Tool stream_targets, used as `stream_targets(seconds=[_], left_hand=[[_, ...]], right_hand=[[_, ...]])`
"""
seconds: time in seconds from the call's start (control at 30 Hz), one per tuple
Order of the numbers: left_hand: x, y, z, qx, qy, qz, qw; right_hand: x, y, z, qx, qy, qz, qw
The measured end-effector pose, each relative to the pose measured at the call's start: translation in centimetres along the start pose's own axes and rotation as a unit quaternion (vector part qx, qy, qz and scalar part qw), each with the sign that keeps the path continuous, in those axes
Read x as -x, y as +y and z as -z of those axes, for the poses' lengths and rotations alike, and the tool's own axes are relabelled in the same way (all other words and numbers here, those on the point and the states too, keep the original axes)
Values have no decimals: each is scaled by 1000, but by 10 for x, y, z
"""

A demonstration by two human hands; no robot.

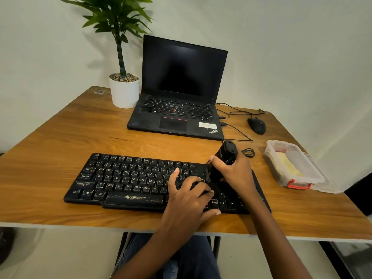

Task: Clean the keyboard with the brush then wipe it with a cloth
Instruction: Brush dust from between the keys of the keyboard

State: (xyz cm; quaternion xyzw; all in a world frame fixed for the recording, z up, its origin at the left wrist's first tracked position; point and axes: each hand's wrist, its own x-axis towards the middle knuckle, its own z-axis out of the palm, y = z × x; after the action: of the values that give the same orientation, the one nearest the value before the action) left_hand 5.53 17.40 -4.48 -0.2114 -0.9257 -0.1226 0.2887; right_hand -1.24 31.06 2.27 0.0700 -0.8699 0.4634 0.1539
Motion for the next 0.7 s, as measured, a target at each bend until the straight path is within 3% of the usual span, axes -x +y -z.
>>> stream_targets(seconds=[0.13,0.33,0.53,0.7], left_hand=[[0,0,0,6,-1,2,1000],[3,-1,4,14,14,4,1000],[9,-2,7,22,35,15,999],[9,-3,7,18,27,14,999]], right_hand=[[5,-2,16,-7,-48,-49,998],[-13,8,9,10,37,-35,999],[13,13,25,-15,-24,-60,998],[20,9,36,33,3,-60,998]])
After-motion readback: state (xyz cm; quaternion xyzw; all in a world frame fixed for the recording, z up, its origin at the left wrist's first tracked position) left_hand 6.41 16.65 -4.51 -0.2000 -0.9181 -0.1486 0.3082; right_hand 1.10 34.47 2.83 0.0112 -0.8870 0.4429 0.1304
